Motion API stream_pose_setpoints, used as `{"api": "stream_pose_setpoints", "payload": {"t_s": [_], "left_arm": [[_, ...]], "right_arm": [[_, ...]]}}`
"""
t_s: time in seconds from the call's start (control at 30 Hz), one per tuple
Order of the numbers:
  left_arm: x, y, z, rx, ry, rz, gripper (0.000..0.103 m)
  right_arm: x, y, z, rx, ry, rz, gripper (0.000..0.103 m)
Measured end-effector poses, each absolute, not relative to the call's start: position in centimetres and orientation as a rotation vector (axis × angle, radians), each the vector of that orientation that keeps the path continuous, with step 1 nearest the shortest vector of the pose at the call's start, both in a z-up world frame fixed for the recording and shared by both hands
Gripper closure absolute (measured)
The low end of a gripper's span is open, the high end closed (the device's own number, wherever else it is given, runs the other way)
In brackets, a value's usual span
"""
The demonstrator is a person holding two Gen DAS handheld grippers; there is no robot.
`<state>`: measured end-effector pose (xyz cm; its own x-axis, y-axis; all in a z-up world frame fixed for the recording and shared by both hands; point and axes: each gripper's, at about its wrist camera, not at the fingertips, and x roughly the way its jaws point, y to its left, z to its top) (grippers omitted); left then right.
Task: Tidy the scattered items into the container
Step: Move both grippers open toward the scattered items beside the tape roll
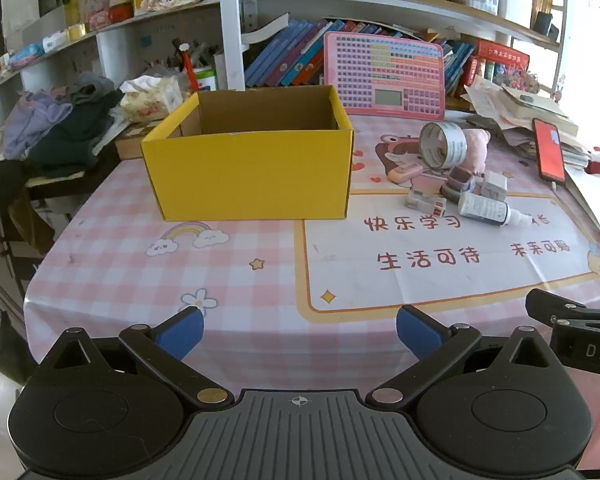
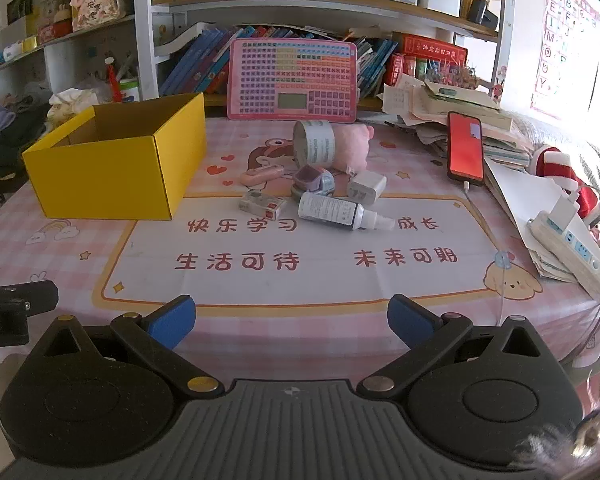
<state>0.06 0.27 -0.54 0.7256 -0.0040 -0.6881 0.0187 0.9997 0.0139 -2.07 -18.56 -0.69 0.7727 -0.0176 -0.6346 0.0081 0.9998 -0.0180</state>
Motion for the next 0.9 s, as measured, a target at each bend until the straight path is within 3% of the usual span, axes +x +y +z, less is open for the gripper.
{"api": "stream_pose_setpoints", "payload": {"t_s": [0.9], "left_arm": [[-0.4,1.0,-0.3,0.013,0.735,-0.021,0.000]], "right_arm": [[-1.9,-17.5,0.4,-0.122,0.616,0.064,0.000]]}}
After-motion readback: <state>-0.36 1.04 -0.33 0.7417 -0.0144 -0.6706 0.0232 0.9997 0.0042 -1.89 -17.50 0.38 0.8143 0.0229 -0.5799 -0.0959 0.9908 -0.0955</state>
